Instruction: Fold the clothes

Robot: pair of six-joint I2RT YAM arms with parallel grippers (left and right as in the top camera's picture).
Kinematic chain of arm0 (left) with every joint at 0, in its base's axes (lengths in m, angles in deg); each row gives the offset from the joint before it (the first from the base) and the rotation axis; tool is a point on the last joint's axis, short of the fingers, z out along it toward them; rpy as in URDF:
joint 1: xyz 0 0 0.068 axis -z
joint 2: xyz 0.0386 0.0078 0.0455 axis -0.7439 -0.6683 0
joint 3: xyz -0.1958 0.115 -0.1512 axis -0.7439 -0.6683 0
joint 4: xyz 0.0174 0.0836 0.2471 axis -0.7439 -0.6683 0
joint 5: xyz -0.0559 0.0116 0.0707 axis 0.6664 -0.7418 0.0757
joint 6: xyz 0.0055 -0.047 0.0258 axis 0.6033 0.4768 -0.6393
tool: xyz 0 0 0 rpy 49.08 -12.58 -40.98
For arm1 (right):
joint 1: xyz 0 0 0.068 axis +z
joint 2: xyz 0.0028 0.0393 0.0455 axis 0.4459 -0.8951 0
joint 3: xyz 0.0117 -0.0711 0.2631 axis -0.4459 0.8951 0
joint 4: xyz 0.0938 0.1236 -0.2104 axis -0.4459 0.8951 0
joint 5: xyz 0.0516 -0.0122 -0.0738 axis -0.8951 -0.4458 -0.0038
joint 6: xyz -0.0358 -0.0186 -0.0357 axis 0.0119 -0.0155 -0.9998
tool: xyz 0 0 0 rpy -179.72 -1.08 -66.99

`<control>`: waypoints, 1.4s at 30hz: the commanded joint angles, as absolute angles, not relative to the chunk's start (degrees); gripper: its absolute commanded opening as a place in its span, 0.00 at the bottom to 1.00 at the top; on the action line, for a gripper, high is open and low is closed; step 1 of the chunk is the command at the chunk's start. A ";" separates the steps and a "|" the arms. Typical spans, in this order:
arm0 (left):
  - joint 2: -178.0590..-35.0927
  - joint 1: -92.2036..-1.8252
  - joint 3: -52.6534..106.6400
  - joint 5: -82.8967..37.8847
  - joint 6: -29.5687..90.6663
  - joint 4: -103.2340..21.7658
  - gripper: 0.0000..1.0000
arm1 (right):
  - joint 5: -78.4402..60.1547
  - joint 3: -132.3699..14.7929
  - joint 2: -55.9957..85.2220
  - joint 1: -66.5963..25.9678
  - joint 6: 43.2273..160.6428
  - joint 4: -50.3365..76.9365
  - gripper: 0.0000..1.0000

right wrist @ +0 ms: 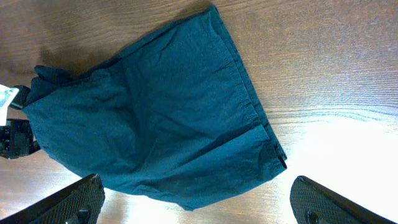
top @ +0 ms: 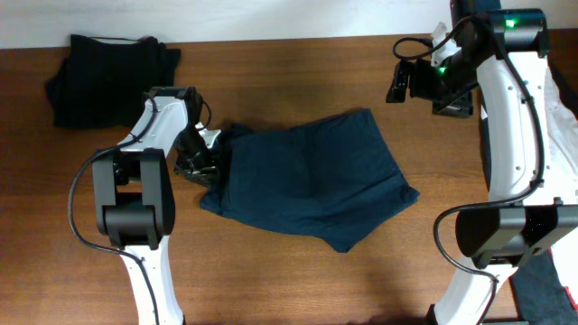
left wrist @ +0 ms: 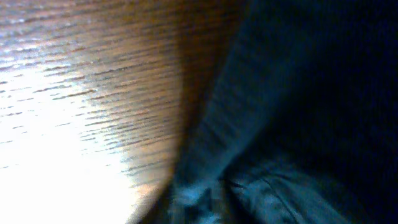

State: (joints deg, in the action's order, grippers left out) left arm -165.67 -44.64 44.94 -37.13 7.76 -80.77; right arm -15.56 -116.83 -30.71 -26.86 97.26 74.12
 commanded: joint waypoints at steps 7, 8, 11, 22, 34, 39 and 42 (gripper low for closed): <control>-165.29 -45.45 44.78 -39.20 10.47 -82.54 0.00 | -15.47 -116.57 -30.49 -26.88 97.30 73.46 0.99; -165.29 -46.11 45.81 -40.47 11.70 -83.54 0.00 | -15.45 -116.57 -30.49 -26.88 97.30 73.46 0.99; -165.21 -49.34 50.75 -42.70 14.08 -87.48 0.01 | -15.45 -116.57 -30.49 -26.88 97.30 73.09 0.99; -162.15 -63.37 65.48 -48.93 17.25 -101.20 0.01 | -13.57 -113.66 -31.12 -24.19 97.32 69.55 0.99; -162.06 -63.88 65.46 -48.89 17.25 -102.21 0.01 | -13.96 -98.32 -41.20 -9.86 97.35 53.96 1.00; -162.06 -63.88 65.46 -48.89 17.23 -102.27 0.01 | -10.62 -98.32 -46.40 -6.47 97.35 50.64 0.95; -162.08 -63.88 65.46 -48.89 17.23 -102.25 0.01 | -5.90 -98.32 -48.83 -5.48 97.76 49.35 0.90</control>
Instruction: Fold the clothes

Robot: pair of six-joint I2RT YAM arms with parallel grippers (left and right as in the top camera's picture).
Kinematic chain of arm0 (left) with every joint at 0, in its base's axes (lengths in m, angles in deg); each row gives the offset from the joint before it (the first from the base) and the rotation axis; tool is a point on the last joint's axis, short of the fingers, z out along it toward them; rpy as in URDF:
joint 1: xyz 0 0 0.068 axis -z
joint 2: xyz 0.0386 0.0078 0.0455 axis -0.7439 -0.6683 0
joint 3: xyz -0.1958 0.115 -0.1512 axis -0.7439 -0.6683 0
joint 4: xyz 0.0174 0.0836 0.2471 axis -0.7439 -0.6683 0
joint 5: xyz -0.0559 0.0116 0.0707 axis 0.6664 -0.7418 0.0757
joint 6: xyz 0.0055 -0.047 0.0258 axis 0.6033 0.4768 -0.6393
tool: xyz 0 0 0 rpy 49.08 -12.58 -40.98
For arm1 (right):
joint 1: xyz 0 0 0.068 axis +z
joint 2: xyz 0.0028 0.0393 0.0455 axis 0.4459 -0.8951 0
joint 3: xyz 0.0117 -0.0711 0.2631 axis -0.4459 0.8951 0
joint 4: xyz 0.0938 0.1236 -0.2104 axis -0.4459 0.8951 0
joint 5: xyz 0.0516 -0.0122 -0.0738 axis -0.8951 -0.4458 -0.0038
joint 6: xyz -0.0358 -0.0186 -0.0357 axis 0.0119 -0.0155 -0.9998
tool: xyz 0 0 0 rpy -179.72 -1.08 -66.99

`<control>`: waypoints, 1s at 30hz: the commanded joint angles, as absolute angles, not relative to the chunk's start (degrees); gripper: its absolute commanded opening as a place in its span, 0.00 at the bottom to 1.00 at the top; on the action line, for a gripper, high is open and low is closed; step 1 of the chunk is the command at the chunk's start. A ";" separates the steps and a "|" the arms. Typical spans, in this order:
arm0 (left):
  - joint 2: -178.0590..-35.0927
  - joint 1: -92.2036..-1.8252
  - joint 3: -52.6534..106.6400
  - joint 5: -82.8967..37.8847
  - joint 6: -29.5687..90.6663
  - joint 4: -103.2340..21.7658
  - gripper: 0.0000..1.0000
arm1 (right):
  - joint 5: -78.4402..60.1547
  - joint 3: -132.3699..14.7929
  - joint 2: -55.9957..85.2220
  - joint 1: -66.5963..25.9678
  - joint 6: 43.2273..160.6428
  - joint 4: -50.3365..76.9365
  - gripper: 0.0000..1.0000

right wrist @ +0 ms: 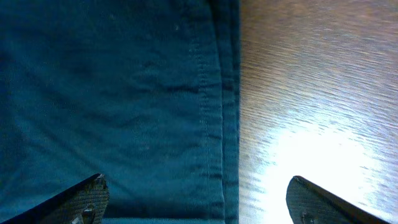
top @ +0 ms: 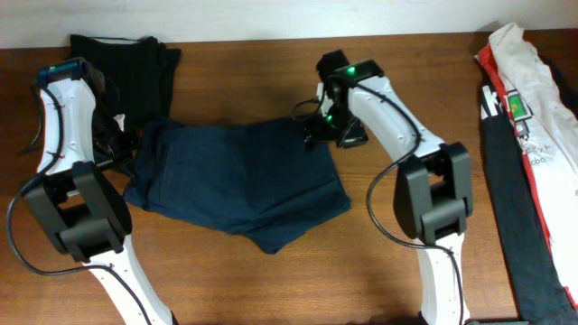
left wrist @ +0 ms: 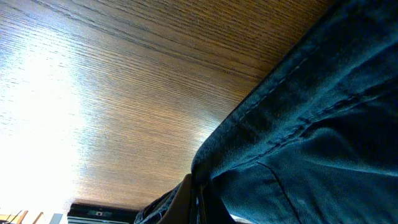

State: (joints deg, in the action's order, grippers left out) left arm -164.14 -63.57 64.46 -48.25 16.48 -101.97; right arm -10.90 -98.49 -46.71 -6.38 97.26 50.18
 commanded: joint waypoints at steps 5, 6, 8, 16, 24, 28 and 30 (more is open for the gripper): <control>-162.06 -63.88 65.46 -48.89 17.23 -102.25 0.01 | -6.57 -98.32 -51.45 -5.11 97.91 47.19 0.75; -162.06 -63.88 65.46 -48.89 17.23 -102.21 0.01 | -6.60 -98.32 -51.76 -4.85 98.00 47.06 0.73; -162.06 -63.88 65.46 -48.89 17.23 -102.21 0.01 | -6.60 -98.32 -53.04 -3.98 97.98 46.91 0.72; -162.06 -63.88 65.46 -48.89 17.23 -102.05 0.01 | -3.76 -98.45 -54.25 -3.71 102.72 48.00 0.04; -162.06 -63.90 65.46 -53.59 23.24 -99.39 0.01 | 4.31 -118.12 -53.77 -18.93 106.57 67.71 0.04; -162.06 -63.88 65.46 -52.43 23.19 -97.25 0.41 | 4.33 -121.86 -53.74 -21.42 106.26 72.04 0.12; -162.06 -63.83 65.46 -51.99 23.19 -97.31 0.50 | 4.07 -121.86 -53.74 -20.83 106.11 72.70 0.57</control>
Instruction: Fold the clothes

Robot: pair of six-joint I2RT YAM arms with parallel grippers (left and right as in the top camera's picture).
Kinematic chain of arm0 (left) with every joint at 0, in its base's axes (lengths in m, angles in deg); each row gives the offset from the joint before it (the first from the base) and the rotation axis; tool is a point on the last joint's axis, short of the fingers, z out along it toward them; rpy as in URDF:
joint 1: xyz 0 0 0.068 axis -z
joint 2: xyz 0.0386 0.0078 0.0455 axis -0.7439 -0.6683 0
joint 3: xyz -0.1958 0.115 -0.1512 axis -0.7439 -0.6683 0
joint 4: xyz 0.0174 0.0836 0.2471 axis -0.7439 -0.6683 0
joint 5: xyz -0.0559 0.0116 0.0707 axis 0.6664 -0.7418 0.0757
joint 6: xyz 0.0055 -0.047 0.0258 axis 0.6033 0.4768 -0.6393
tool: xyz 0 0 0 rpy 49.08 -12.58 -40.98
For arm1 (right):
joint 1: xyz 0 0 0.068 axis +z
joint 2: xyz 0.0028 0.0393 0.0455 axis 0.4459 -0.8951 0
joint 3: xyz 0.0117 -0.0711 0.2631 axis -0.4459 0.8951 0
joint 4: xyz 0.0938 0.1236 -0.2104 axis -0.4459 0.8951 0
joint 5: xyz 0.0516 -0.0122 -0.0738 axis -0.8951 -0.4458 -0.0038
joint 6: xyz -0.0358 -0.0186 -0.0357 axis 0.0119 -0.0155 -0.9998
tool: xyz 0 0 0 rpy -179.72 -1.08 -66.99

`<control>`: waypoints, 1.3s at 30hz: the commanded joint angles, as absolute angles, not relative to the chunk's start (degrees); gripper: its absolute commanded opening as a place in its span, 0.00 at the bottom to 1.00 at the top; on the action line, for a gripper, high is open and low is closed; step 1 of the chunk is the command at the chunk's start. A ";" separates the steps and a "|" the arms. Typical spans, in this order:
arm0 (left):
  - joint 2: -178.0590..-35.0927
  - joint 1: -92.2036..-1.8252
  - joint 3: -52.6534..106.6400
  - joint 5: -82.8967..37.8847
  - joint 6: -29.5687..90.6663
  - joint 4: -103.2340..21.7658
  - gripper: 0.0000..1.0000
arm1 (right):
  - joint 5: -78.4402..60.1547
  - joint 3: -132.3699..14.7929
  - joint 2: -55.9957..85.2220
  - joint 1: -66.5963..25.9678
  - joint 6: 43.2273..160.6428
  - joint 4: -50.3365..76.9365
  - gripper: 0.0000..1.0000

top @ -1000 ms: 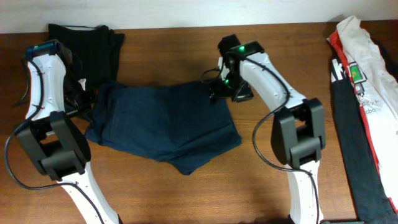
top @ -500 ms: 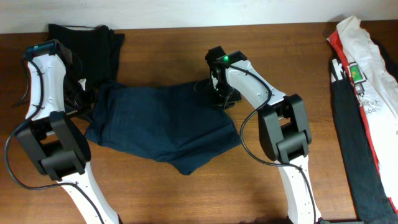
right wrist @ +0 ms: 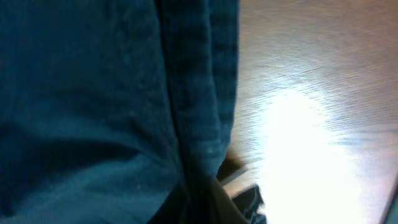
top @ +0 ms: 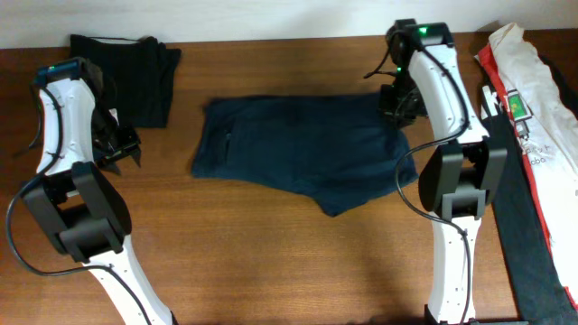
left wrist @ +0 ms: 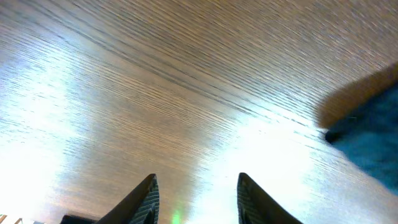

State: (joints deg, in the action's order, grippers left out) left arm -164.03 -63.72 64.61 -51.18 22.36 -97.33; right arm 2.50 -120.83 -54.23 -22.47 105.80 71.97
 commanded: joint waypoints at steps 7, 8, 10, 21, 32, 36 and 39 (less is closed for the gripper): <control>-162.06 -57.41 65.46 -30.48 12.51 -92.35 0.27 | 3.72 -122.36 -53.72 -20.57 106.09 77.88 0.99; -162.06 -55.20 65.46 -29.00 10.45 -90.56 0.19 | 2.06 -122.75 -53.68 -20.96 104.84 77.85 0.99; -162.06 -49.30 65.46 -28.49 9.84 -85.64 0.01 | -5.09 -124.06 -53.50 -21.72 102.48 77.85 0.87; -165.80 -30.65 65.44 -36.49 12.68 -70.93 0.01 | -15.54 -121.73 -53.64 -16.76 100.54 77.11 0.10; -174.71 -35.48 65.33 -39.75 12.99 -72.85 0.00 | -14.36 -96.83 -53.66 -15.23 102.02 61.31 0.12; -175.00 -35.48 65.31 -47.31 19.87 -78.36 0.01 | -12.04 -95.17 -53.50 -15.30 102.04 62.55 0.04; -174.98 -35.48 65.31 -54.79 26.54 -85.53 0.01 | -8.43 -95.17 -52.78 -15.30 102.26 66.95 0.04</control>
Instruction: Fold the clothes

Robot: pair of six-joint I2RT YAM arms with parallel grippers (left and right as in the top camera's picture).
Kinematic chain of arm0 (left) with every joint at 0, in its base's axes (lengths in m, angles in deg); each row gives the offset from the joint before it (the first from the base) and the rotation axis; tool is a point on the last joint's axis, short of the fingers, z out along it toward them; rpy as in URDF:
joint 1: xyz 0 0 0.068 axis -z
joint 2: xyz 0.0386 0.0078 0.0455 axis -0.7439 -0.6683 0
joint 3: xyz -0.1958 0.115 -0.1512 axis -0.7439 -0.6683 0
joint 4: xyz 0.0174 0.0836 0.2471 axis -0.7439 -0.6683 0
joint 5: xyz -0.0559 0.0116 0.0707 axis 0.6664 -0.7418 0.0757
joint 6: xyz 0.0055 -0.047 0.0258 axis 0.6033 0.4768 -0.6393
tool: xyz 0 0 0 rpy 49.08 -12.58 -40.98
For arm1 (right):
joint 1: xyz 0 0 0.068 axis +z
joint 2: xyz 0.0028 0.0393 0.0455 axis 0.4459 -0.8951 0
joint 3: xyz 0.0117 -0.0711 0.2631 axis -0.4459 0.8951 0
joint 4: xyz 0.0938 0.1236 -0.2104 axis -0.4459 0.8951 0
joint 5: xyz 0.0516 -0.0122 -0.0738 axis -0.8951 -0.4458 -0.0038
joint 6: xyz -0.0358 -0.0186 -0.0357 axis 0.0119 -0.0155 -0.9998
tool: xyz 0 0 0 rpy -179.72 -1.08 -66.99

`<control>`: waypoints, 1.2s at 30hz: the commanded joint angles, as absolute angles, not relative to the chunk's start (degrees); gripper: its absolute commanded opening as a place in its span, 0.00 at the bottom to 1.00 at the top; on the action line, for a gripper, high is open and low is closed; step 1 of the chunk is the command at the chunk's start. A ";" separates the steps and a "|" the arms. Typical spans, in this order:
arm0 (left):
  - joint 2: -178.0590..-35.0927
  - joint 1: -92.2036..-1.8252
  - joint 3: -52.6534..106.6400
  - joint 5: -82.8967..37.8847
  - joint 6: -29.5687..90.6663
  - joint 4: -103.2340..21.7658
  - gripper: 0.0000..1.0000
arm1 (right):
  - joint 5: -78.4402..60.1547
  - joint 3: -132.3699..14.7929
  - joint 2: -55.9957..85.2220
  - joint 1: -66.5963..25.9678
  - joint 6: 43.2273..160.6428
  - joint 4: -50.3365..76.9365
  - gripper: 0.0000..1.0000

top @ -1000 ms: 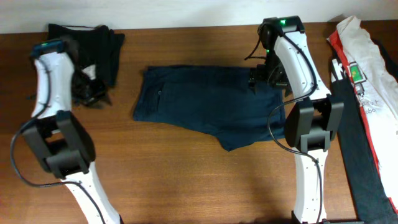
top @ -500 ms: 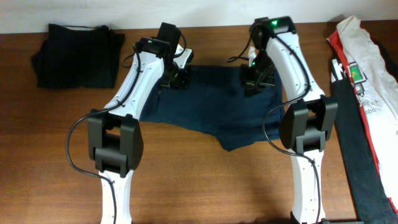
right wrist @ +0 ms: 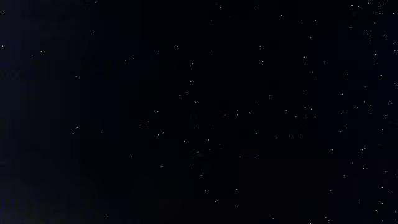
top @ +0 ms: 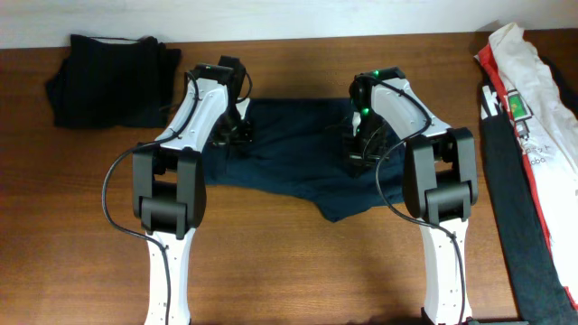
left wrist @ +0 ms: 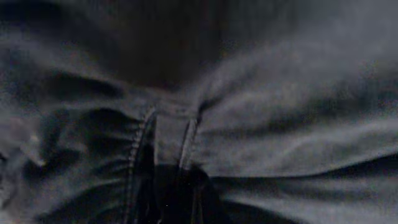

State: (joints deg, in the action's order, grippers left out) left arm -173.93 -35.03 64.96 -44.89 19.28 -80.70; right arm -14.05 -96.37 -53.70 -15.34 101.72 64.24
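Note:
The dark blue shorts lie spread across the middle of the table, one leg pointing toward the front. My left gripper is down on their left part. In the left wrist view the cloth puckers toward the gripper, which looks shut on a pinch of it. My right gripper is pressed onto the shorts' right part. The right wrist view is entirely black, so its jaws are hidden.
A folded black garment lies at the back left corner. White and red clothes and a dark garment lie along the right edge. Bare wooden table shows in front of the shorts.
My left gripper was open over bare wood at the far left and is now on the shorts' left part. My right gripper has moved from the shorts' back right corner to their right middle.
At first my left gripper was on the crumpled shorts' left corner while the right hung open at the back right. Then the left held the shorts further left with the right open over them. Then the shorts lay flatter mid-table, left off, right holding. Now both grippers are on them.

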 commanded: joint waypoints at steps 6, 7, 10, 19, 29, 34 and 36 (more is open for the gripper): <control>-172.16 -35.48 65.31 -57.06 30.69 -92.96 0.00 | -3.78 -95.19 -47.47 -15.30 104.21 71.58 0.04; -170.69 -35.48 65.37 -57.06 30.67 -92.68 0.00 | -3.78 -95.41 -46.66 -15.30 104.23 71.58 0.04; -165.03 -35.51 66.01 -57.06 30.49 -91.39 0.17 | -3.80 -98.47 -44.04 -15.30 104.21 71.63 0.12; -160.05 -53.06 65.29 -38.35 10.91 -88.02 0.99 | -3.93 -103.32 -43.41 -18.36 104.14 73.85 0.99; -160.62 -56.27 50.66 -31.88 1.71 -77.64 0.94 | -5.61 -103.32 -43.41 -19.80 103.97 73.09 0.99; -160.70 -55.77 43.56 -34.48 1.71 -73.97 0.92 | -6.86 -103.32 -43.41 -19.80 103.97 72.63 0.99; -160.70 -55.40 41.09 -39.14 2.87 -73.03 0.92 | -7.71 -103.32 -43.41 -19.80 103.97 72.15 0.99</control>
State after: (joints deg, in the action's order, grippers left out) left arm -160.29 -55.96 44.33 -33.78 2.87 -73.95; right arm -6.09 -102.14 -45.35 -20.02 103.88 72.48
